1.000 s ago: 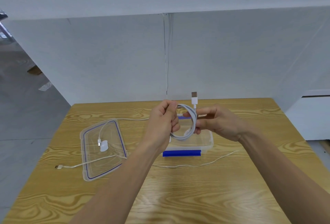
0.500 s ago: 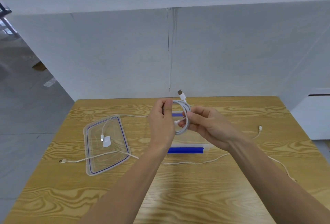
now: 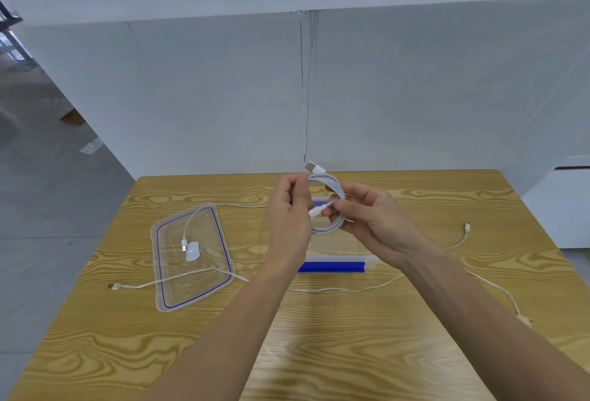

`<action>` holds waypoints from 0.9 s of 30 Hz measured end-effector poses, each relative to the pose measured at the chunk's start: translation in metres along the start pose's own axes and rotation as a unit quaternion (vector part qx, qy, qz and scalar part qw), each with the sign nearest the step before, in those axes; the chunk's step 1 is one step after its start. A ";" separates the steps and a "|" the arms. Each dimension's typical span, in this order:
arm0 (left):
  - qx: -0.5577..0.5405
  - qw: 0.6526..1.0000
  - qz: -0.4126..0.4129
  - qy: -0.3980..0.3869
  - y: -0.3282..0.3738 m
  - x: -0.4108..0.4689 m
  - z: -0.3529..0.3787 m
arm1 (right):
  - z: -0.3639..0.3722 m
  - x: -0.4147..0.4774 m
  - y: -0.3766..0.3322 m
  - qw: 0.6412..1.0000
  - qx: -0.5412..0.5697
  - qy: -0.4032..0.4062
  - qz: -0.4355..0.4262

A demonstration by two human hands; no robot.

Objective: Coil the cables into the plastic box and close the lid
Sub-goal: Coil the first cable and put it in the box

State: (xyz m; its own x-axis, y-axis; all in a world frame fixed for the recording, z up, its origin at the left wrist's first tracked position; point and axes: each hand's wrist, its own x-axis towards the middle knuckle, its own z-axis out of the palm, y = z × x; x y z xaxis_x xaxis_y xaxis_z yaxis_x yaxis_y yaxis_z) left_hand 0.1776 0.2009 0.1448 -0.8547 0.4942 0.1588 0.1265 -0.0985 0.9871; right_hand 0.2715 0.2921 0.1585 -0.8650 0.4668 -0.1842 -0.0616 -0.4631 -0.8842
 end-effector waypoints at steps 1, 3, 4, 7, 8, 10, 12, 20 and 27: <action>-0.030 0.999 -0.019 -0.018 -0.001 0.002 -0.002 | -0.001 0.000 -0.001 1.000 0.025 -0.008 0.011; -0.065 0.996 -0.035 -0.044 -0.004 0.004 -0.007 | -0.005 0.001 -0.004 0.997 0.051 -0.036 0.037; -0.069 0.996 -0.033 -0.052 -0.004 0.004 -0.009 | -0.006 0.000 -0.006 0.996 0.048 -0.057 0.048; -0.055 0.997 -0.008 -0.061 -0.006 0.002 -0.013 | -0.007 -0.001 -0.008 0.993 0.012 -0.097 0.063; -0.047 0.997 0.002 -0.061 -0.007 0.001 -0.014 | -0.008 -0.001 -0.007 0.993 -0.017 -0.096 0.061; -0.033 0.998 0.015 -0.058 -0.009 0.000 -0.015 | -0.007 -0.003 -0.008 0.991 -0.074 -0.100 0.057; -0.027 0.998 0.019 -0.054 -0.012 -0.002 -0.017 | -0.007 -0.005 -0.009 0.985 -0.114 -0.112 0.064; 0.110 0.987 0.037 -0.113 -0.029 0.000 -0.033 | -0.015 0.001 -0.003 0.959 -0.279 -0.017 0.038; 0.168 0.970 -0.050 -0.170 -0.041 0.016 -0.044 | -0.020 0.018 0.021 0.936 -0.345 0.065 0.037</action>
State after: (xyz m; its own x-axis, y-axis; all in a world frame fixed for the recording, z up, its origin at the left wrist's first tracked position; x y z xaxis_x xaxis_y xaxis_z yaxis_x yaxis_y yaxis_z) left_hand 0.1368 0.1744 0.1063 -0.6626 0.7490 0.0038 0.2571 0.2227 0.9404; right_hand 0.2641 0.3057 0.1276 -0.7831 0.5619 -0.2664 0.3704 0.0775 -0.9256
